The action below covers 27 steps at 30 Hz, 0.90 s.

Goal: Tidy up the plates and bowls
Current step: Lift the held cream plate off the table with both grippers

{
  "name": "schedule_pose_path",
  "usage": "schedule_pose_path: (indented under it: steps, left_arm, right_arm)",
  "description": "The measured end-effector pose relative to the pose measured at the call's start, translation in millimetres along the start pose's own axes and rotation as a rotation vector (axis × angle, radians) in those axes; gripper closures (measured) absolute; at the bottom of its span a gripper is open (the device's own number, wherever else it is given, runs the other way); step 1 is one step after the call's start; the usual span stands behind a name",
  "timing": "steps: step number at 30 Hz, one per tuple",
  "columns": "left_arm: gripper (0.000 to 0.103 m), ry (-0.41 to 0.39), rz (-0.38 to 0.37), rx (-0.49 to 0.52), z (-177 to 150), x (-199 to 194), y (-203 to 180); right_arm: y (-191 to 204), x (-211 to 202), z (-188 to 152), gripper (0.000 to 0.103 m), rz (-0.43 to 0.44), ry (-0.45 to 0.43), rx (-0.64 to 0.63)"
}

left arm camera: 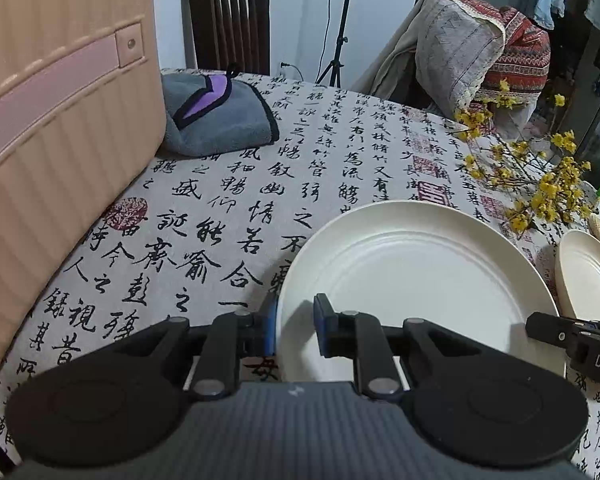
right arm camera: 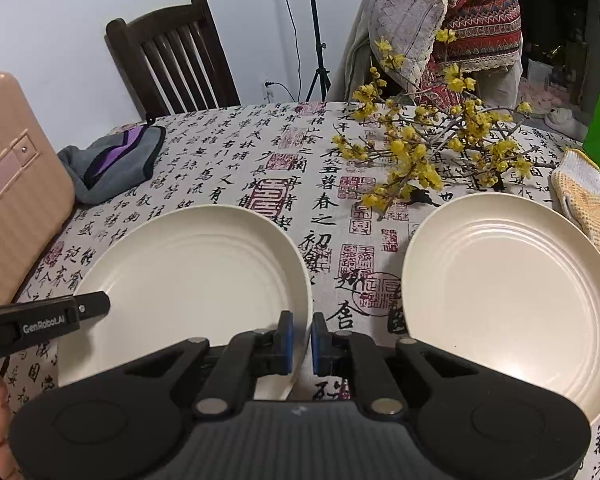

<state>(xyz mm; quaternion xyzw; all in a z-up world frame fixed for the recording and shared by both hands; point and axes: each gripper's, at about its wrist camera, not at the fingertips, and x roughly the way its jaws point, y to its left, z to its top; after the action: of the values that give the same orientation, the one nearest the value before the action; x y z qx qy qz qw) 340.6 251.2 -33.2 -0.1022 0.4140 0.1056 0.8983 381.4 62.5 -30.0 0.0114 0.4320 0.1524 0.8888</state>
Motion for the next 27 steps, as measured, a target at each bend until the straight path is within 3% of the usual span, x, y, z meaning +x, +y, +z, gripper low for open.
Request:
schedule_pose_path:
  steps: [27]
  left_arm:
    - [0.084, -0.059, -0.029, 0.057, -13, -50, -30]
  right_arm:
    - [-27, -54, -15, 0.095, 0.016, -0.075, 0.057]
